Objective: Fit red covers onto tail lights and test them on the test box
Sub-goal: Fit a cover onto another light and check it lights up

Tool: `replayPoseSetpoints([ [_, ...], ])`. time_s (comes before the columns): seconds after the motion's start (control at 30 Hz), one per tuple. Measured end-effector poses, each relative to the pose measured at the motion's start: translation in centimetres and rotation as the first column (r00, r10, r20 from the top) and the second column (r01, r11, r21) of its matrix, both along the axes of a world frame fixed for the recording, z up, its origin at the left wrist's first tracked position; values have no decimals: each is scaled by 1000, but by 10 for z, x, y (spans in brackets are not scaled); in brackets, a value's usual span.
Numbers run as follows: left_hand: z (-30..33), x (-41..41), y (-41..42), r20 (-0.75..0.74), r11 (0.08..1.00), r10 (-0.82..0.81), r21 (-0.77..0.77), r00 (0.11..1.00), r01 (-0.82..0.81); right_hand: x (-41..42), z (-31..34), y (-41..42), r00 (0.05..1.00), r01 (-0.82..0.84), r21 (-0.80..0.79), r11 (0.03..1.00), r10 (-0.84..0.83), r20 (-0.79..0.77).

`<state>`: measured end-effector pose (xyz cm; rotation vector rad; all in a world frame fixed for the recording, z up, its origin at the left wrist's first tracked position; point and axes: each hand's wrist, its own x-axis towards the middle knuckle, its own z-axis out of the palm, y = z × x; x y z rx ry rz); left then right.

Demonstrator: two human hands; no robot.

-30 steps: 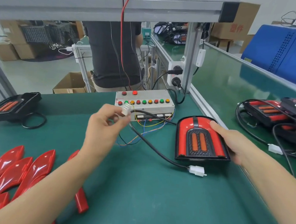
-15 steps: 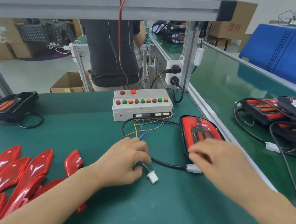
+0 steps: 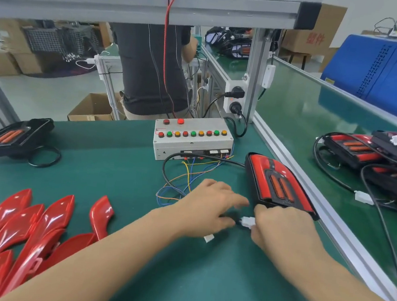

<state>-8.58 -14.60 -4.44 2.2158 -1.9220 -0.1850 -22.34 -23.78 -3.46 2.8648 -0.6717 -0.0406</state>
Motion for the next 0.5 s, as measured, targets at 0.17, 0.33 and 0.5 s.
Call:
replayPoseSetpoints([
  [0.17, 13, 12, -3, -232, 977, 4, -207, 973, -53, 0, 16, 0, 924, -157, 41, 987, 132, 360],
  [0.33, 33, 43, 8, -625, 732, 147, -452, 767, -509, -2, 18, 5, 810, -464, 149, 873, 350, 470],
  [0.5, 38, 38, 13, -512, 759, 122, -503, 850, -412, 28, 3, 14, 879, -474, 188, 860, 449, 162],
])
